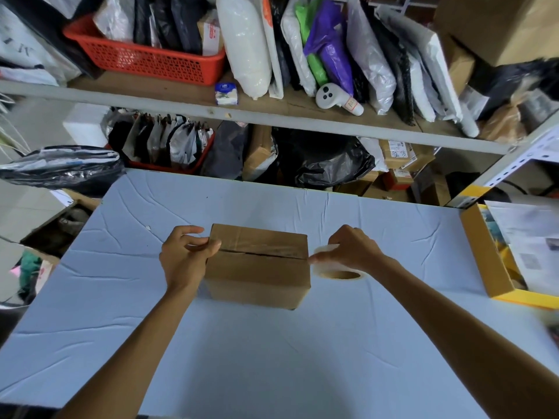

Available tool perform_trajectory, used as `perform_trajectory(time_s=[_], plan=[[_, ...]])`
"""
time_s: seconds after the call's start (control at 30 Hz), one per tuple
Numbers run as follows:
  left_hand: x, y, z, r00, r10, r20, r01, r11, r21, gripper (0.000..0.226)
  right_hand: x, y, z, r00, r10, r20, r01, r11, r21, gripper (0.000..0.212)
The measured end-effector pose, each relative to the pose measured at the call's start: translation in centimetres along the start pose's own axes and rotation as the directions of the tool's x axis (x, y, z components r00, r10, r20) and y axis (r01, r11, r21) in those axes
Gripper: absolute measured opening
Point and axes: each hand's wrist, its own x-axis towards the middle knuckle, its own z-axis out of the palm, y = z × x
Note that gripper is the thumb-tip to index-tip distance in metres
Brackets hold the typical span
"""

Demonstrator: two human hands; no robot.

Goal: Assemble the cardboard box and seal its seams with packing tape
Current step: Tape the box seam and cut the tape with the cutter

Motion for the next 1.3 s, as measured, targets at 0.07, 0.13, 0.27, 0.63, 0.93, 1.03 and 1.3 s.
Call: perform_trajectory(time_s=[0.07,0.13,0.27,0.63,0.93,1.03,1.3], plan=[[0.1,-0.1,-0.2,1.000,-0.007,-0.002,0.007,1.000,-0.003,0.032,-0.2,0.5,0.4,0.999,-0.047,0.017,0.046,0.998,0.049,0.049],[0.2,-0.1,-0.4,1.000,-0.018,-0.005,0.018,1.000,-0.008,0.033,-0.3,1.5,0.7,0.994,-0.094,0.060,0.080,0.976,0.202,0.046],[0.1,0.1,-0.2,1.000,0.007,0.002,-0.007,1.000,0.021,0.032,-0.7,3.1,1.0,0.987,-0.112,0.113,0.063,0.927,0.370,0.034],[-0.5,0.8,0.7,0.999,-0.013,-0.042,0.015,0.999,0.031,0.033,-0.3,2.7,1.1,0.998,0.053,0.034,-0.060,0.972,0.226,0.050],[-0.7,0.7,1.3,0.998,-0.054,-0.045,0.056,0.998,0.034,0.027,-1.1,4.7,1.1,0.999,-0.037,0.029,0.026,0.951,0.310,0.038],[-0.6,0.6,1.2,0.994,-0.114,-0.003,0.113,0.988,0.108,0.021,-0.9,5.4,0.5,0.994,-0.097,0.049,0.073,0.930,0.359,0.024],[-0.7,0.8,1.6,0.997,-0.034,-0.074,0.044,0.990,0.132,0.014,0.4,5.9,-0.6,0.990,-0.138,-0.028,0.138,0.924,0.357,0.024]])
